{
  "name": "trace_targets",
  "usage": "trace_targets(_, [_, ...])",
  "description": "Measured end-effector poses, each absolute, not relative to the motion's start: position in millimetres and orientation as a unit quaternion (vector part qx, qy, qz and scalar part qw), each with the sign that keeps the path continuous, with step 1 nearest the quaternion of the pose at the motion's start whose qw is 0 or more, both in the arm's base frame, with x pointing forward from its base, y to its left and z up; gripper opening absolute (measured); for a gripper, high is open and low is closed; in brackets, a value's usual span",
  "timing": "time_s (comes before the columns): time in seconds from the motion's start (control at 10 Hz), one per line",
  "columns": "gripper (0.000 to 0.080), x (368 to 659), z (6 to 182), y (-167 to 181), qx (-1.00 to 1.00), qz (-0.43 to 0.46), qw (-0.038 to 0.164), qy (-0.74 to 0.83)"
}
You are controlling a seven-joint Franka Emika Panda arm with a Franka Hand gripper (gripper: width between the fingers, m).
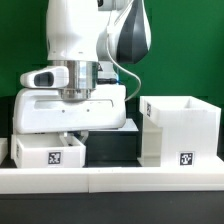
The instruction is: Assemble drawer
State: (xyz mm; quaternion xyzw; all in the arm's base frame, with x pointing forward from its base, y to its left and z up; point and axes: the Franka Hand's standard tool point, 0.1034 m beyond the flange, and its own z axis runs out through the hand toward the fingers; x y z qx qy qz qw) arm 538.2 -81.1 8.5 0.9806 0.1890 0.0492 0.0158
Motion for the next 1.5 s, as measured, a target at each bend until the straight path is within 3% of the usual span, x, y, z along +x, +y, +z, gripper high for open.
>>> trace_targets(0.1, [0.0041,537,9.3,-81,0.974,0.033,0.007,0.223])
trace_targets(0.3, [0.0041,534,16.9,-85,0.974,0.034,0.007,0.224])
trace_targets(0.5, [0.0041,533,13.2,-85,0.971,0.031,0.006,0.236])
trace_targets(0.9, [0.0041,534,14.7,-83,0.903,0.032,0.025,0.428])
trace_targets(1.5, [0.0041,525,12.0,-88,0.809,0.01,0.031,0.586])
